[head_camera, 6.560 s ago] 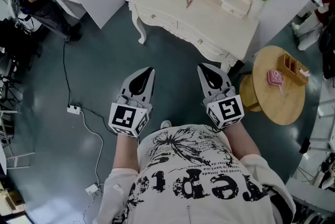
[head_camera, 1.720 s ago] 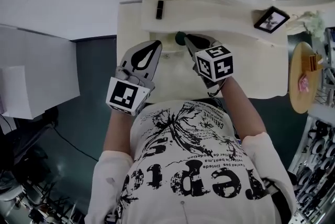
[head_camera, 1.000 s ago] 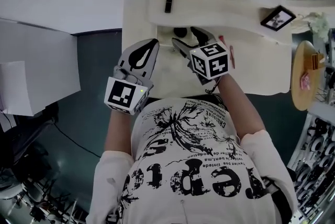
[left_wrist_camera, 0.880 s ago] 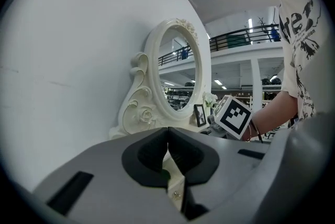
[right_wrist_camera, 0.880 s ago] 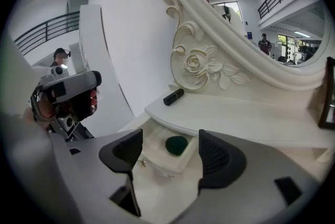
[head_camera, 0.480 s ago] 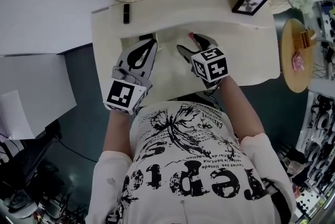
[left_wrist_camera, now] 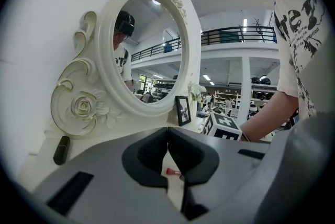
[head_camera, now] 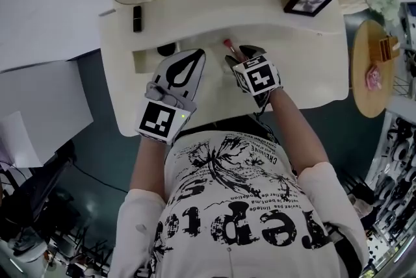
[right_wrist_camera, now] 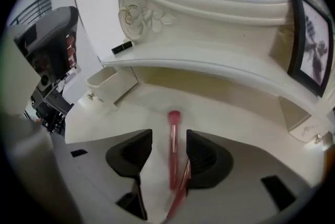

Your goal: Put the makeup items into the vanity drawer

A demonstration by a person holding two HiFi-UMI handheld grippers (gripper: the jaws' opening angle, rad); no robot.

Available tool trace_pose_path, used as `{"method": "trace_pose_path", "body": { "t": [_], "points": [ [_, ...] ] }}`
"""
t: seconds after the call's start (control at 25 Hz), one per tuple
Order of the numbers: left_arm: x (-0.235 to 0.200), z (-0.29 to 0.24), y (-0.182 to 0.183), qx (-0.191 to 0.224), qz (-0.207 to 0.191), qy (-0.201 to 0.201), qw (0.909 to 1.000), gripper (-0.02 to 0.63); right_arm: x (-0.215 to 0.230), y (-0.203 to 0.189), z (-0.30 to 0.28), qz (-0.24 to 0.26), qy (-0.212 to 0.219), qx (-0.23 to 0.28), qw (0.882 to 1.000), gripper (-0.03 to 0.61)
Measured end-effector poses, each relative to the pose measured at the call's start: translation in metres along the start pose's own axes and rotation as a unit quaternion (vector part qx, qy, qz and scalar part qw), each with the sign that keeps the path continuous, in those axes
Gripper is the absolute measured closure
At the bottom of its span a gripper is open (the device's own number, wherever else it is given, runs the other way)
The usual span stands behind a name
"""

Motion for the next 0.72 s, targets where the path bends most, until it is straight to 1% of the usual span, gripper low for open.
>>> {"method": "trace_pose_path", "body": {
  "t": [0.2,0.28,0.32,0.44,0.56,0.72],
  "points": [
    [0.0,-0.003,-0.003,-0.005,0.001,0.017,0.9998,0.6,0.003,0.001,-0.013,0.009,-0.005,-0.024,1.0,0.418],
    [-0.001,-0.002,-0.003,-0.006,0.003,0.022,0.9997,0.6,0.006,0.001,-0.014,0.017,-0.017,-0.029,0.999,0.472],
    [-0.001,-0.001,-0.003,-0.006,0.003,0.024,0.9997,0.6,0.006,0.001,-0.014,0.019,-0.019,-0.031,0.999,0.517],
    [-0.003,0.002,-0.002,-0.006,0.0,0.028,0.9996,0.6,0.005,0.004,-0.011,0.021,-0.017,-0.03,0.999,0.517],
    [-0.005,0.008,0.003,0.001,-0.01,0.03,0.9995,0.6,-0.001,0.015,-0.001,0.025,-0.013,-0.012,1.0,0.518],
    [-0.012,0.022,0.011,0.013,-0.018,0.039,0.999,0.6,-0.021,0.036,0.016,0.031,0.005,0.01,0.999,0.517]
  ]
}}
Point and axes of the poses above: the fingertips, and each gripper's own axes: z backward along the fingers, x to its right, y out of its top, the point moved 5 cm from there along z, backward along the fingers, and after that the axes turned 14 degrees about -z, right-handed, at the moved point
